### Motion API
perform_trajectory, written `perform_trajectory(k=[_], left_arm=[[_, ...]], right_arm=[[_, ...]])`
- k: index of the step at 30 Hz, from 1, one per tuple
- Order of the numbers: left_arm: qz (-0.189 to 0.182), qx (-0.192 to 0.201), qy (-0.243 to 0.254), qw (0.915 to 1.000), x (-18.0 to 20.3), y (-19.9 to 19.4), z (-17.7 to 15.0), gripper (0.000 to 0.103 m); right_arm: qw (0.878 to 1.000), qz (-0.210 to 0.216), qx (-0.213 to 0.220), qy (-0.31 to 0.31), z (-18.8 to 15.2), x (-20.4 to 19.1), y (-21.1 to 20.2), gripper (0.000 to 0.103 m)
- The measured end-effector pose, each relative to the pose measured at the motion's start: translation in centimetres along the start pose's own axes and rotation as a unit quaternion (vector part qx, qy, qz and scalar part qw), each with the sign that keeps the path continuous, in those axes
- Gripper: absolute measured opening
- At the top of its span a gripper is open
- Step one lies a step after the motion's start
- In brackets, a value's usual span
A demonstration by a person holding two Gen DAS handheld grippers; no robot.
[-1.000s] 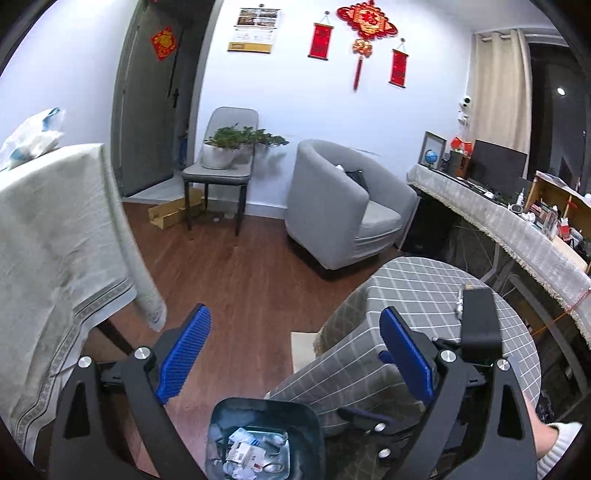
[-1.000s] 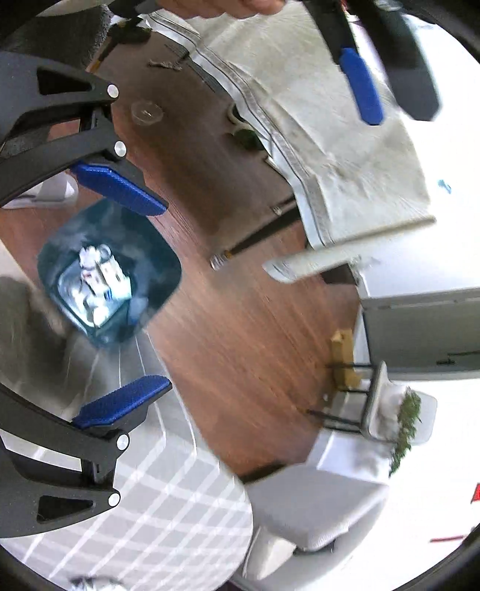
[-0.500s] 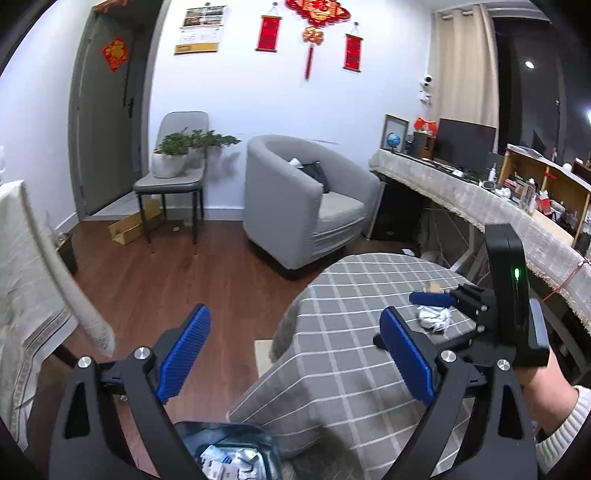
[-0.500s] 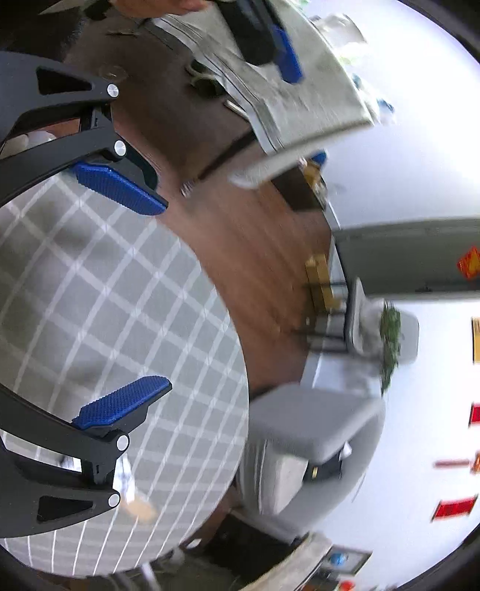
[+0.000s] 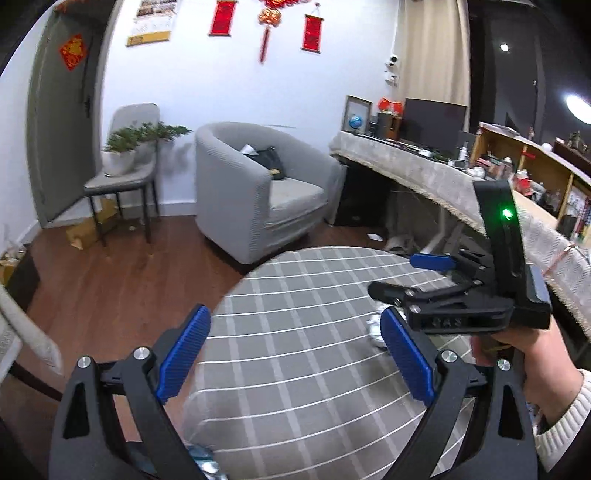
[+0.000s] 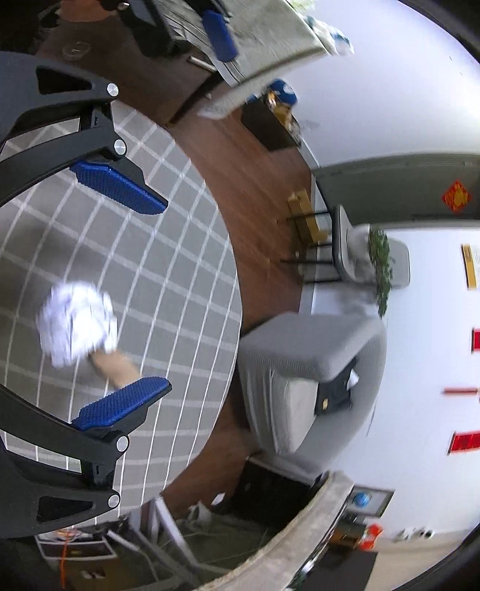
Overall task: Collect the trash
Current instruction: 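Move both open tools back toward the crumpled foil and tape roll, then grasp the crumpled white foil ball with the left tool while the right tool grasps the tan tape roll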
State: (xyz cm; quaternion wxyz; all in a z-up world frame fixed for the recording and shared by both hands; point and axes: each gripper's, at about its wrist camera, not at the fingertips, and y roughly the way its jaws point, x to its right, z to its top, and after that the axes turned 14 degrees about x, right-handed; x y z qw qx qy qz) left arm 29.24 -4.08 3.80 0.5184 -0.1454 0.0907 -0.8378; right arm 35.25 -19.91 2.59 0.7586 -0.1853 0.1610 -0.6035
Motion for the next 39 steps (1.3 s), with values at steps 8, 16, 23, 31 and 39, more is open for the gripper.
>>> perform_trajectory(k=[8,16,23,31,39], left_arm=[[-0.055,-0.036,0.041,0.9970,4.4,4.1,-2.1,0.095],[-0.078,-0.084,0.075,0.9905,8.3,8.2,-4.8,0.095],[-0.079,-0.113,0.073,0.9878,9.3,11.2,-5.7,0.095],[-0.098,-0.146,0.053,0.9830,9.9,13.9,-6.6,0.090],[-0.110,-0.162,0.028,0.9803,9.5,14.7,-6.9,0.065]], right_arm=[[0.997,-0.026,-0.007,0.075,-1.6,6.3,0.3,0.091],[0.994,-0.013,-0.015,0.110,-2.7,8.5,0.6,0.091],[0.992,-0.007,-0.014,0.123,-3.1,9.5,0.2,0.091],[0.990,-0.001,-0.017,0.139,-3.5,10.7,0.2,0.092],[0.989,0.010,-0.024,0.148,-3.8,10.8,0.9,0.092]])
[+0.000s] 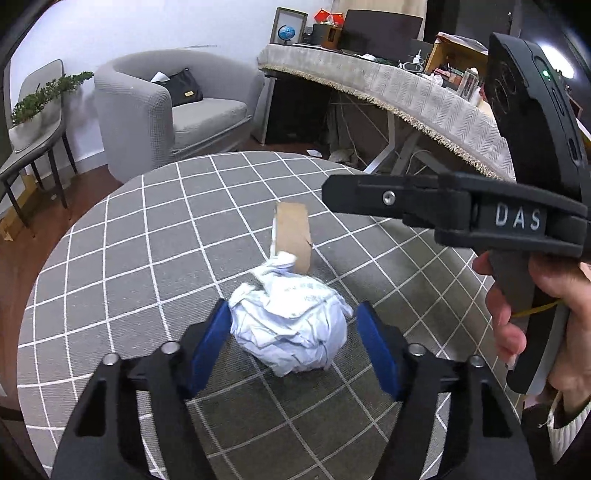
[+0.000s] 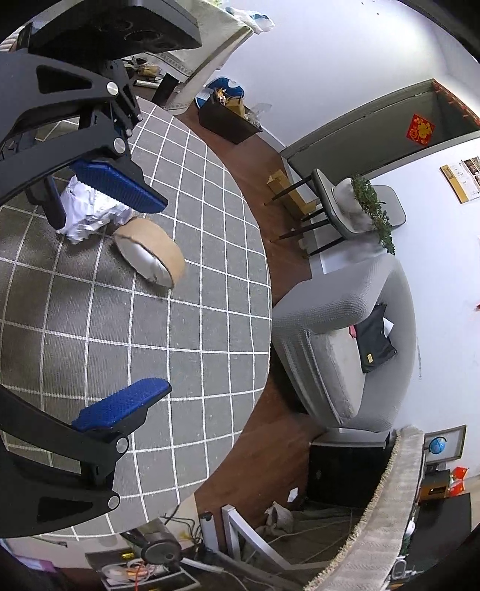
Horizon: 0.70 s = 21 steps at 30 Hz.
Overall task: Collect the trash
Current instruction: 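Grasp the crumpled white foil ball with the left tool while the right tool grasps the tan tape roll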
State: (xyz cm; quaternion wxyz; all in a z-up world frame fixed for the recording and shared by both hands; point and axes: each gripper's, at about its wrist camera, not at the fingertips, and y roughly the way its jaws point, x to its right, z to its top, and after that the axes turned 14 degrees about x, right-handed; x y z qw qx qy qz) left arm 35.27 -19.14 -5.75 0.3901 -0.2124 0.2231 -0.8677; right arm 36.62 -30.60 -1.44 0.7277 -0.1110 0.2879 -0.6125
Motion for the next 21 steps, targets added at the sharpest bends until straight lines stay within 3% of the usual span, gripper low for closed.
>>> perform_trajectory(k=[6,18,19,21], left_arm=[[-0.015,0.001,-0.024,0.9996,-0.5,-0.4,-0.3,0.057],[0.028,0.013,-0.017,0.9994,-2.6,-4.9,-1.0,0.057],[0.029,0.013,-0.017,0.9993,-2.8,-5.1,-1.1,0.057],[0.034,0.015,-0.021,0.9991,-3.3,-5.8,-1.4,0.057]], right_arm=[[1.000,0.000,-0.004,-0.002,-0.1,-0.5,0.6,0.092],[0.998,-0.007,-0.022,-0.060,-1.3,-3.3,2.6,0.091],[0.997,-0.009,-0.023,-0.069,-1.4,-3.7,2.8,0.090],[0.995,-0.016,-0.030,-0.089,-1.6,-4.5,3.2,0.076]])
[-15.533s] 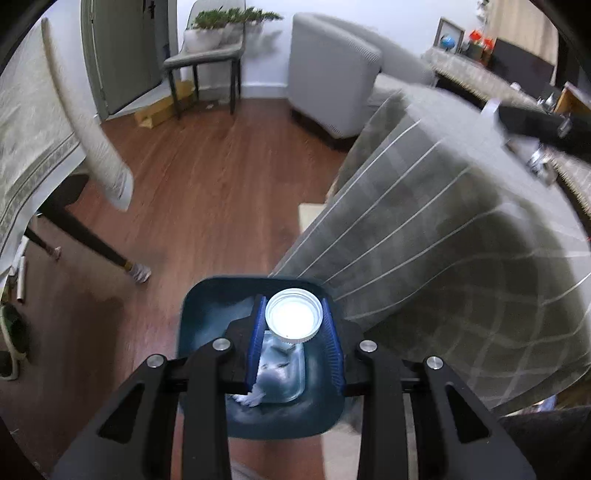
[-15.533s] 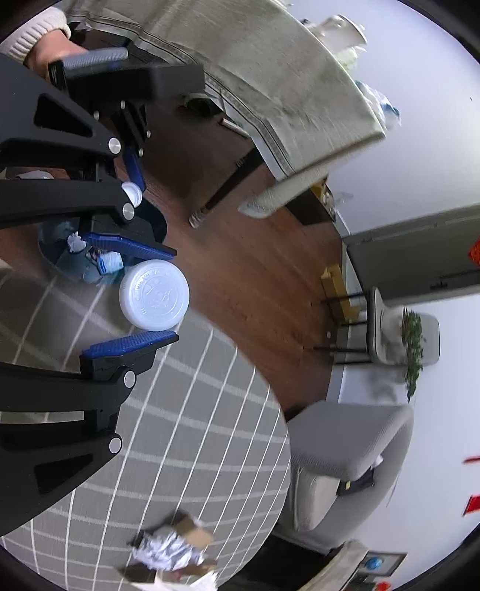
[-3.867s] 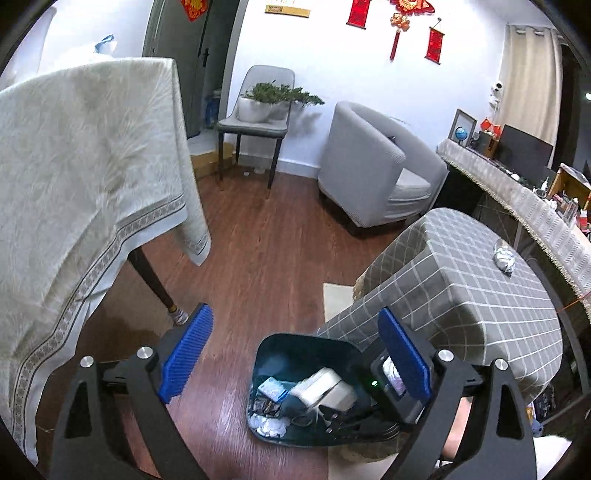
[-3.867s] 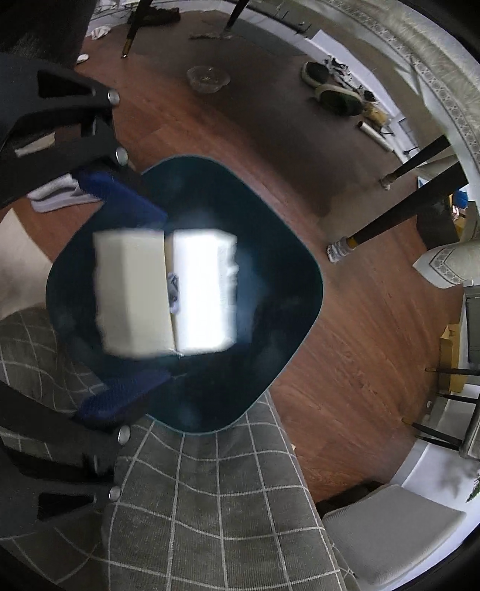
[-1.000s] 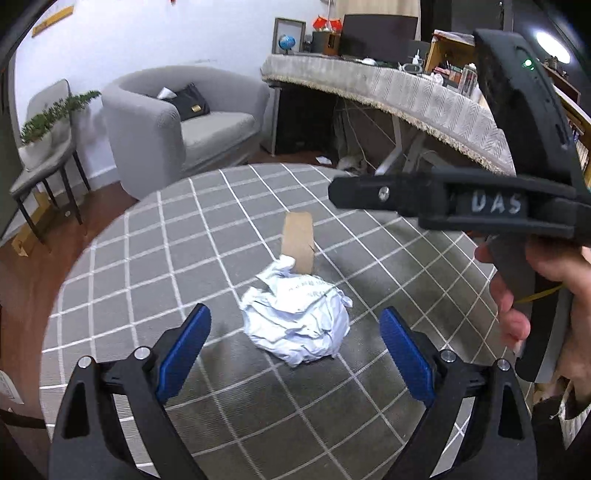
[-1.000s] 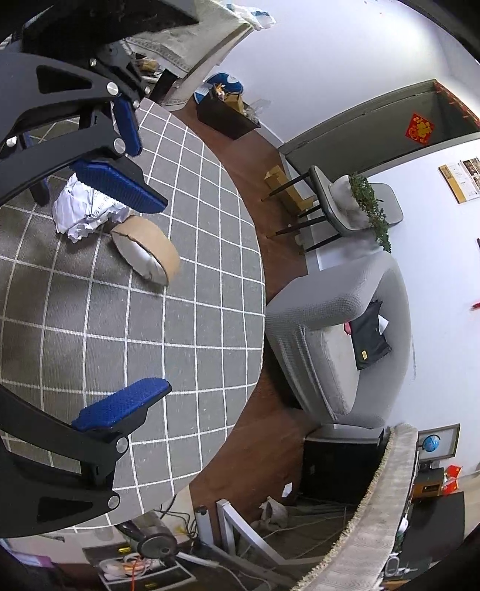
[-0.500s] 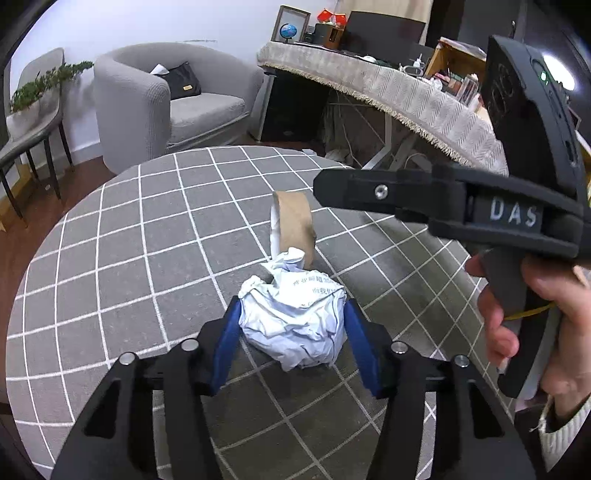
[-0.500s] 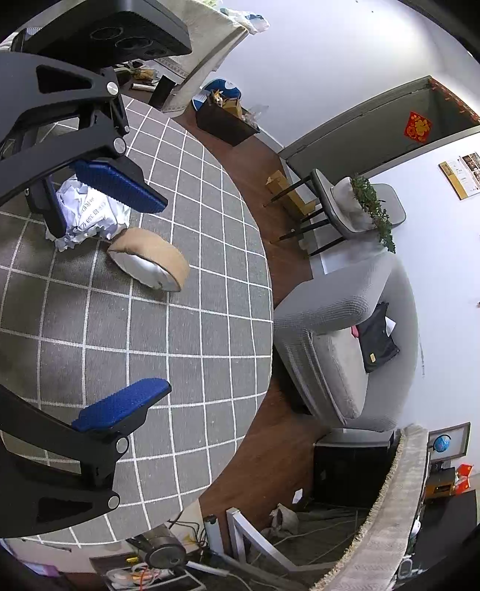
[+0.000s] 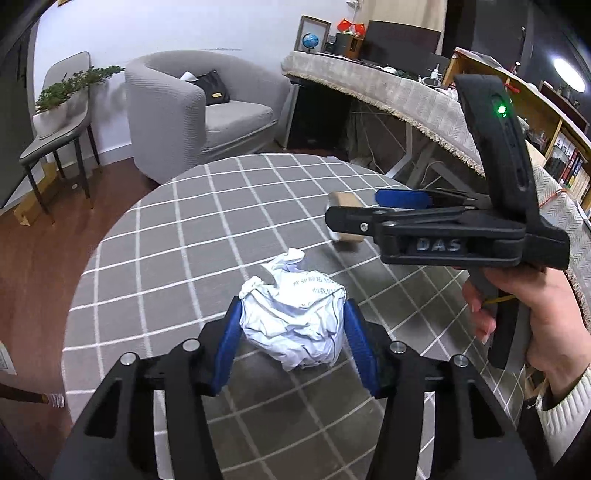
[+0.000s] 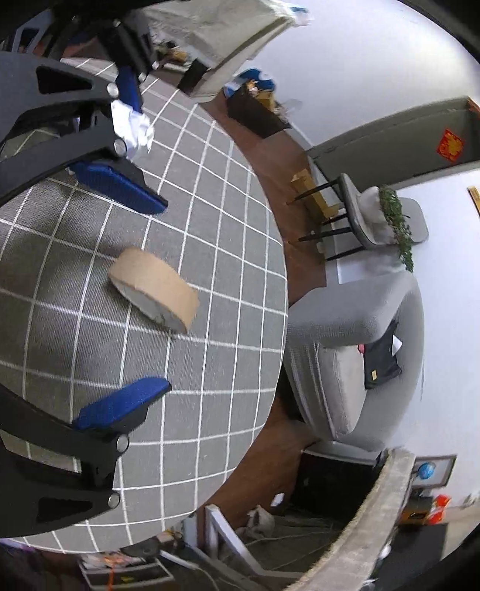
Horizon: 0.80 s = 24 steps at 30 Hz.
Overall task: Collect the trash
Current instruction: 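Grasp the crumpled white foil ball with the left tool while the right tool grasps the tan tape roll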
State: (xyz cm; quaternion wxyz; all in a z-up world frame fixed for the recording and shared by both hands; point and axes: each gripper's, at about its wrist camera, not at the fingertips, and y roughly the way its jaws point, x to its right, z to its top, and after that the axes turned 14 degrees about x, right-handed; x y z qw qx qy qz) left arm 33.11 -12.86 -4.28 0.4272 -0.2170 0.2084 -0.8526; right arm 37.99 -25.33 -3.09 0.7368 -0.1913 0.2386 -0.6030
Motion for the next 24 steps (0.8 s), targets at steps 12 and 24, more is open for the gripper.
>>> perform_trajectory(k=[12,24], left_arm=[[0.029,0.028,-0.034,0.9986,-2.6,-4.1,-1.7,0.058],[0.052,0.045,-0.072,0.9951,-4.7,-7.4,-2.7,0.058]], right_arm=[[1.000,-0.003,-0.022,-0.010,-0.5,-1.7,1.9,0.036],[0.999,0.029,-0.021,-0.030,-1.3,-5.6,0.8,0.008]])
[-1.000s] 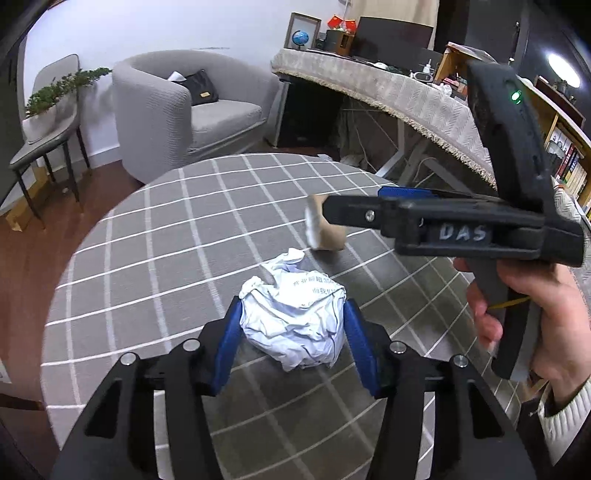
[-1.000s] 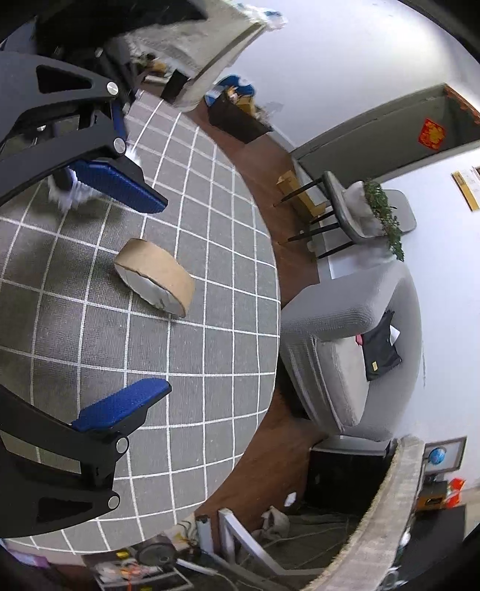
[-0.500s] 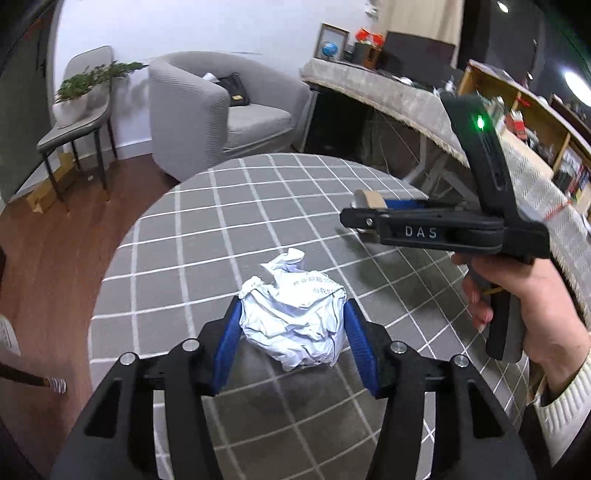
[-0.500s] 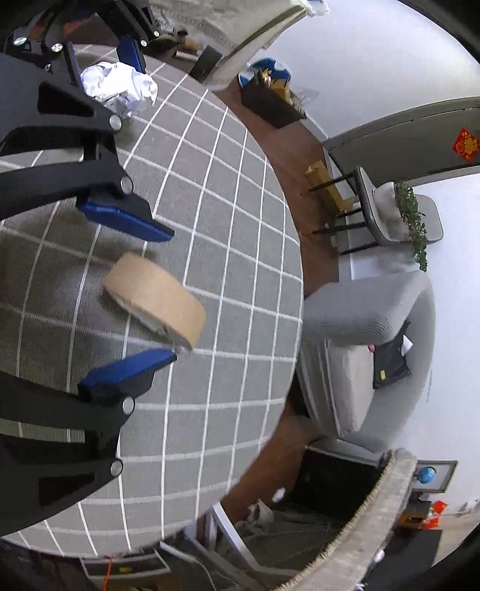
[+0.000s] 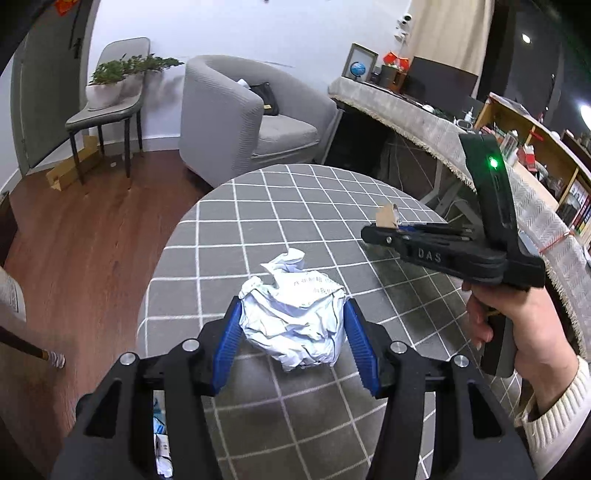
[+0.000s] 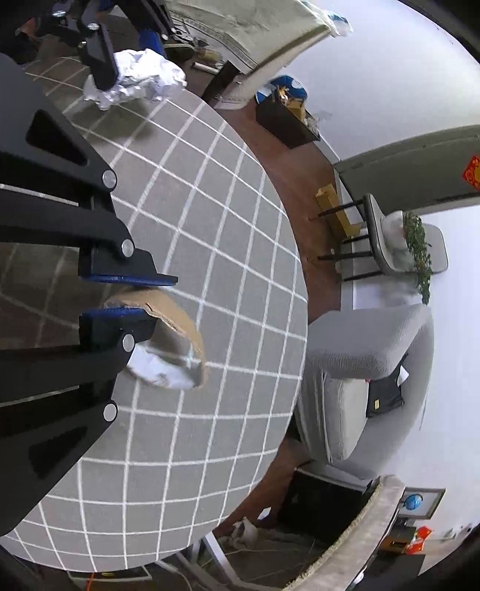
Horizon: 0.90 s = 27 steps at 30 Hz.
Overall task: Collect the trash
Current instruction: 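Grasp the crumpled white foil ball with the left tool while the right tool grasps the tan tape roll, then carry the foil ball and tape roll over the teal bin with both tools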
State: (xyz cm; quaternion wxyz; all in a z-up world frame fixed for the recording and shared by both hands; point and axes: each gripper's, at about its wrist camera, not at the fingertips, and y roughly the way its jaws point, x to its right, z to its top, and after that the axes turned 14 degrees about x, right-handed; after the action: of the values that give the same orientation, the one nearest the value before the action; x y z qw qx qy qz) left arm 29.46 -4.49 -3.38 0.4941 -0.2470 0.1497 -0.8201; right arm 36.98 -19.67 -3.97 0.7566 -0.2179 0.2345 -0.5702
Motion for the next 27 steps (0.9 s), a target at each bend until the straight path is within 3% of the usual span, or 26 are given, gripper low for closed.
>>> perform_trajectory(k=[17,27], left_arm=[[0.036,0.021,0.016,0.9990,0.5,-5.6,-2.4,0.057],[0.052,0.024,0.020,0.9981,0.1,-8.5,-4.3,0.057]], right_arm=[[0.994,0.081,0.065,0.041,-2.6,-3.9,-6.6,0.007],[0.990,0.104,0.077,0.056,-4.6,-6.4,-8.7,0.007]])
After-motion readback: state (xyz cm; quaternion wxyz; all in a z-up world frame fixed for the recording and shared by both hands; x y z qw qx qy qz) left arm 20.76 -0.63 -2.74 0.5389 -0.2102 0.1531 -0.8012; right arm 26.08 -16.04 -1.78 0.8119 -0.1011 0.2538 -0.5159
